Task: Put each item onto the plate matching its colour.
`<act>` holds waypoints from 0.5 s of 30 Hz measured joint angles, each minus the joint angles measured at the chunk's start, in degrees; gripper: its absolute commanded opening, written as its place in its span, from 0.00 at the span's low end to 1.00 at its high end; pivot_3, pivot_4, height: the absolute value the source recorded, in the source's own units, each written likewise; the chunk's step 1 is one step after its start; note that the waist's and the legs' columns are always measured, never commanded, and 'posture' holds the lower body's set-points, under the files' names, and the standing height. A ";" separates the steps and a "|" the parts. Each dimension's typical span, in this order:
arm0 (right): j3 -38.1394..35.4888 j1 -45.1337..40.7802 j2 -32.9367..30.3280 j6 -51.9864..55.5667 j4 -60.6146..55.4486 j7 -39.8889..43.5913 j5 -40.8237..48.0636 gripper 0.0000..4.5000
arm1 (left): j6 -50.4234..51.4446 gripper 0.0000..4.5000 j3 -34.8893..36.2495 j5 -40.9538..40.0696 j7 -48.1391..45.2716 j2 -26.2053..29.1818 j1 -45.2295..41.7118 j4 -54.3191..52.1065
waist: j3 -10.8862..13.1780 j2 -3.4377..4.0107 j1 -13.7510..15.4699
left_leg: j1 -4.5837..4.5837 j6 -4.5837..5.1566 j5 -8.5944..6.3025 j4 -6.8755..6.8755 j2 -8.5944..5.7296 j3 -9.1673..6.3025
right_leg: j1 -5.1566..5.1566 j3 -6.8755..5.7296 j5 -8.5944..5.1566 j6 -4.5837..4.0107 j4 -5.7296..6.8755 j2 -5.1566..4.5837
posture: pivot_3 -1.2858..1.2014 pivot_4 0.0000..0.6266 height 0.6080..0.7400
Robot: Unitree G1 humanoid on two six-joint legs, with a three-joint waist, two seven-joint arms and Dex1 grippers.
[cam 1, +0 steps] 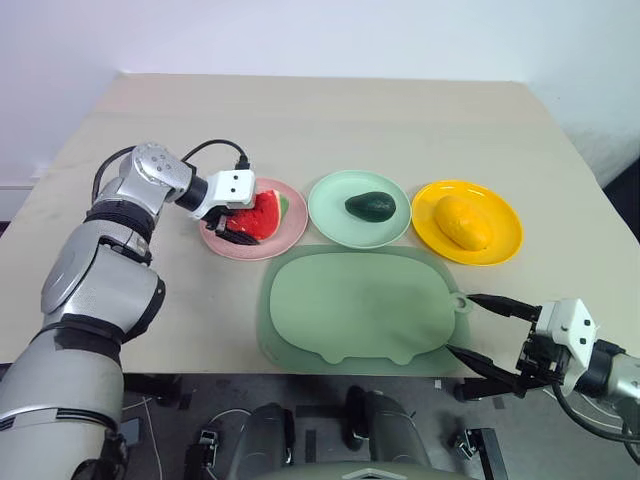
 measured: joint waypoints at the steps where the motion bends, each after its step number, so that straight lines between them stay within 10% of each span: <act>1: 0.06 -0.06 0.00 0.00 0.00 -0.08 0.00 1.00 | -0.16 0.88 0.89 1.14 0.71 -0.12 0.10 0.00 | 0.00 0.00 0.06 | 0.00 0.00 0.00 0.00 0.00 0.00 | 0.00 0.00 0.00 0.00 0.00 -0.01 | 0.52 0.24 0.95; 15: 2.12 -1.45 0.02 -0.34 1.57 -0.22 -0.03 1.00 | 4.25 0.99 17.84 3.36 -7.21 0.22 -1.32 -0.08 | 0.00 -0.01 -0.03 | 0.00 -0.01 0.01 0.04 -0.01 0.13 | 0.02 -0.07 0.01 0.00 0.07 -0.01 | 0.52 0.24 0.95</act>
